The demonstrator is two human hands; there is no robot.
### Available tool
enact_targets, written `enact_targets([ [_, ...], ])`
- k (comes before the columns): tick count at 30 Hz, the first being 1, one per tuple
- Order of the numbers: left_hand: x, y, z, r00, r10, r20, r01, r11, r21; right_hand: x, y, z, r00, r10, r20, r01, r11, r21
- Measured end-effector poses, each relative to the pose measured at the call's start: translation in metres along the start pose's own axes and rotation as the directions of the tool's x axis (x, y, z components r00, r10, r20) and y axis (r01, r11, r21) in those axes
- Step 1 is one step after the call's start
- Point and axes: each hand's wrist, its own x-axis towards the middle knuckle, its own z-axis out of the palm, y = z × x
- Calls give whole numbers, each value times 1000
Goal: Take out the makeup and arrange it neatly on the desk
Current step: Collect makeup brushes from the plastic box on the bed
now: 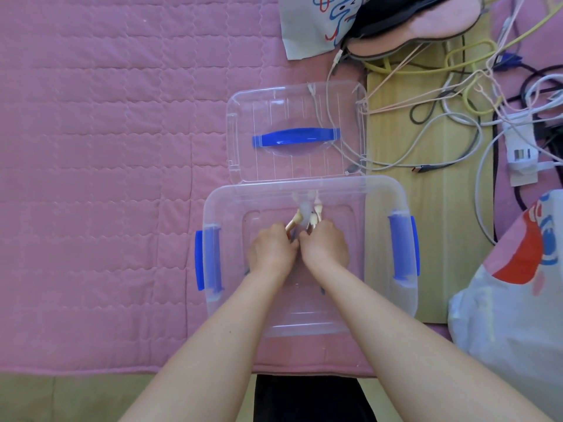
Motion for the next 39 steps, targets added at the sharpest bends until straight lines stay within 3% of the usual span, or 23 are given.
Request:
enact_targets([
  [10, -1, 8, -1, 1000, -3, 5, 3, 995, 95, 1, 11, -8, 998, -41, -48, 36, 995, -93],
  [18, -4, -4, -12, 989, -110, 103, 115, 993, -40, -5, -5, 4, 998, -69, 1, 69, 997, -43],
  [24, -10, -14, -19, 992, -46, 120, 78, 958, -276, -28, 0, -21, 983, -176, 51, 177, 984, 0],
  [28, -36, -7, -35, 994, -38, 102, 87, 845, -528, -63, -1, -50, 949, -315, -12, 315, 949, -6],
  [33, -89, 3, -71, 1000, -19, 17, 25, 789, -613, -114, -4, -88, 886, -462, -32, 463, 886, 14],
  [39, -167, 16, -123, 987, -106, -122, -16, 686, -727, -185, -10, -140, 812, -583, -10, 580, 806, 116],
])
